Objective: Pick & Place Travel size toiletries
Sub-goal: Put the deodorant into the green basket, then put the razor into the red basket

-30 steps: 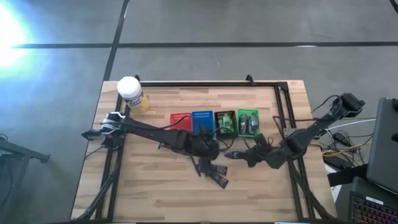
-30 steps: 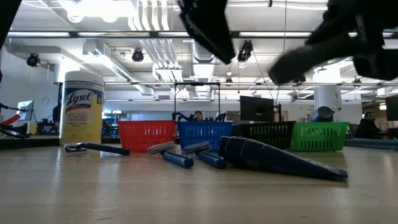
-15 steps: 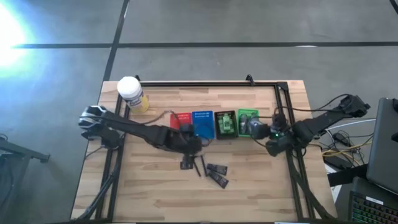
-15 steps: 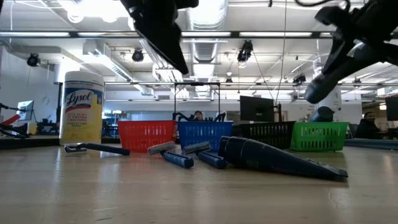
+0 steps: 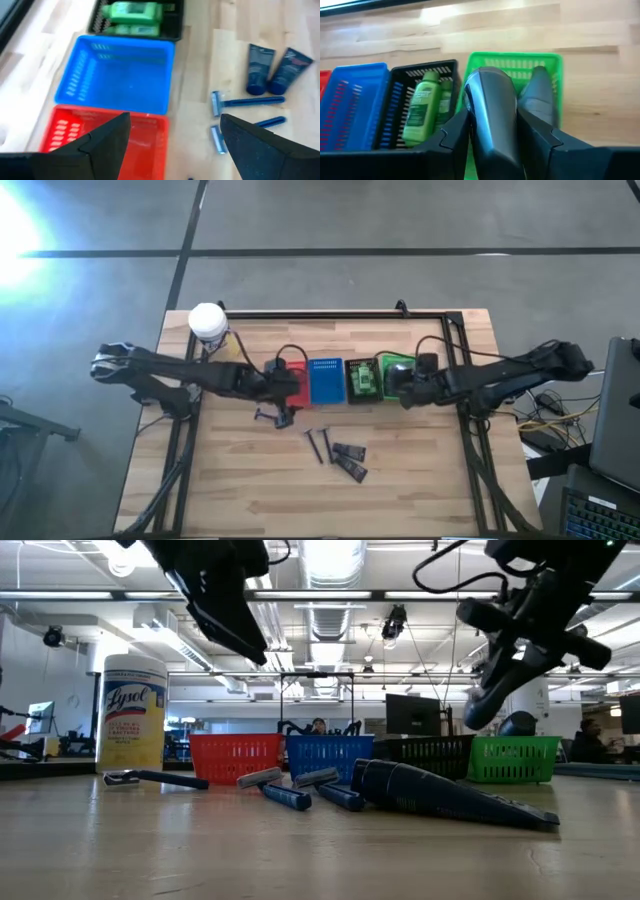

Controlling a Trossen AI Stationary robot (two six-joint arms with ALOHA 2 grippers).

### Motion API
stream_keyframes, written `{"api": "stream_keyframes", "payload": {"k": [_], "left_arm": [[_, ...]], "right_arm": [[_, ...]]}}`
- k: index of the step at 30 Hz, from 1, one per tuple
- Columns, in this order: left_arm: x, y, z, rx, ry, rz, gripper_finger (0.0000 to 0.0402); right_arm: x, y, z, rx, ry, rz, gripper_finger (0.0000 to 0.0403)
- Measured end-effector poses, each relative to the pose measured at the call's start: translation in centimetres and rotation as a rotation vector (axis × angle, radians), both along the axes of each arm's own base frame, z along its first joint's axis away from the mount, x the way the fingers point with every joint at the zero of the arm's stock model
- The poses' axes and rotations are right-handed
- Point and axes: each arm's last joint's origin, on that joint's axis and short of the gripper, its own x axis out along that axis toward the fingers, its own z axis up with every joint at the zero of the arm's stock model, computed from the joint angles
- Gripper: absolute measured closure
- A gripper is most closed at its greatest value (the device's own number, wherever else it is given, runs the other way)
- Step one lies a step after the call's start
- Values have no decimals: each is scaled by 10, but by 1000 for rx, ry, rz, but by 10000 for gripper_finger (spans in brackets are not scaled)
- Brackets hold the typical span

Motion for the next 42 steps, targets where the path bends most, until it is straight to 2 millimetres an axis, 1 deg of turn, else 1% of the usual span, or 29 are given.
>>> {"api": "stream_keyframes", "payload": {"k": [4,7,10,16,20,23,27,32,34,38,40,42], "left_arm": [[-4,7,-3,3,3,22,87],[-4,9,-4,19,8,12,87],[-2,9,-4,32,4,-5,87],[-2,8,-4,9,-3,-19,87],[0,7,-6,-31,-1,-35,87],[4,4,-7,-86,-22,-95,87],[13,-10,-10,-114,-60,-233,87],[27,-37,-23,-26,-86,-399,87],[32,-43,-30,-19,-83,-407,87],[39,-48,-45,-105,-19,-332,96],[42,-54,-46,-82,-14,-370,107],[43,-63,-49,-2,-8,-479,121]], "right_arm": [[6,-9,-6,-12,46,-27,278],[10,-14,-13,-22,94,-37,261],[15,-15,-19,-30,140,-17,236],[22,-11,-25,3,147,28,182],[19,-7,-23,23,149,55,146],[16,-1,-17,42,121,86,118],[14,10,-6,63,110,210,89],[16,30,8,102,122,412,66],[16,38,12,106,115,464,60],[13,53,15,130,96,516,53],[11,60,15,137,87,536,55],[9,67,15,143,85,560,60]]}}
